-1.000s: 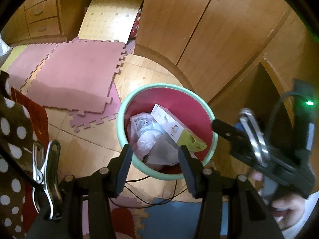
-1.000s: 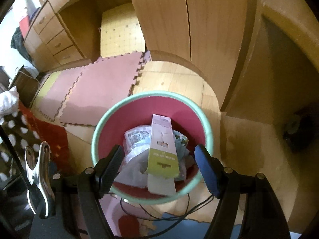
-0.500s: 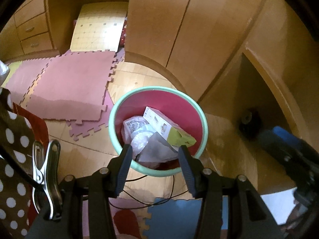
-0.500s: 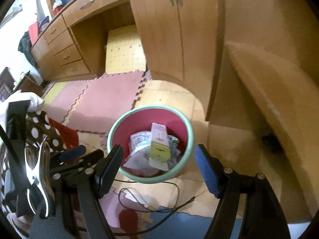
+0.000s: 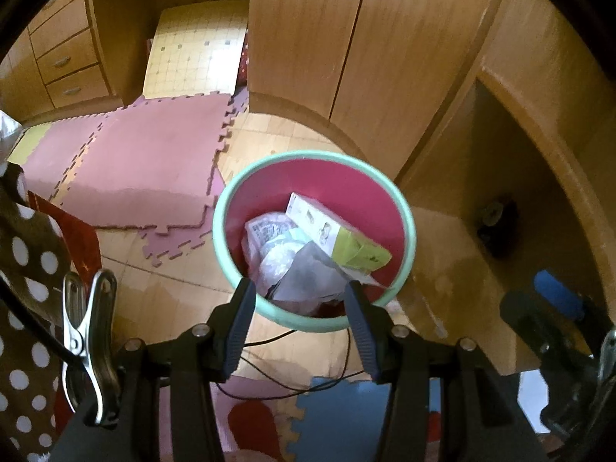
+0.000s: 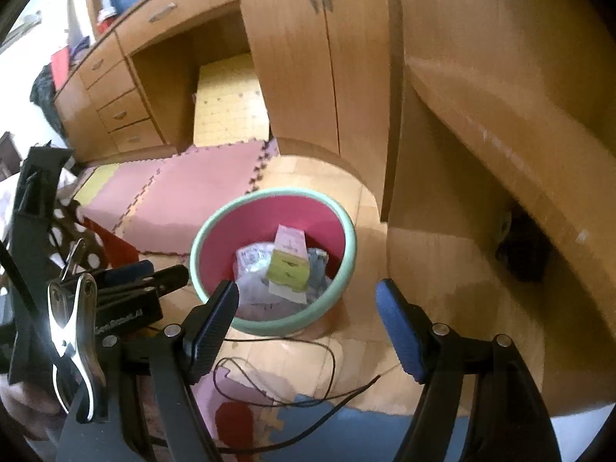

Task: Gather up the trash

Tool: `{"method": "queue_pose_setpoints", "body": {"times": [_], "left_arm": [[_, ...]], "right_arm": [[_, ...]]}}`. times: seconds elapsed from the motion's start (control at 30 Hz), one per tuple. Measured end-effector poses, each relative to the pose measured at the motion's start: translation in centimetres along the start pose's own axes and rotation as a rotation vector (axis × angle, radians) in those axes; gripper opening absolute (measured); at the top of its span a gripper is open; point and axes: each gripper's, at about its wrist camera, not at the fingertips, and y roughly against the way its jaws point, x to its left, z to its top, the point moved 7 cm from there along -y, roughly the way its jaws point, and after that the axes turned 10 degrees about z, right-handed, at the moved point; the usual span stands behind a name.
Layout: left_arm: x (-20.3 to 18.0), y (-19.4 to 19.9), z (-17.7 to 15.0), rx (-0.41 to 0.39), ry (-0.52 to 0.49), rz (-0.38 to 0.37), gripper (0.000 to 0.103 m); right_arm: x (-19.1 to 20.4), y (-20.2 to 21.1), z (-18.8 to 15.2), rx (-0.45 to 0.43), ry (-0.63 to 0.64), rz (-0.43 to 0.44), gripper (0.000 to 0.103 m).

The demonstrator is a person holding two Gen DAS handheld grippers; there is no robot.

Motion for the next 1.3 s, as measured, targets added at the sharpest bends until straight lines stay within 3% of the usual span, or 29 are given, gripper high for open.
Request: {"method": "queue_pose_setpoints", "body": {"times": [1.3], "left_arm": [[-0.6, -1.7, -1.1, 0.044, -0.019, 0.000, 0.052]], "right_arm": [[-0.1, -1.2, -0.2, 0.025, 0.011, 0.014, 0.075]]}}
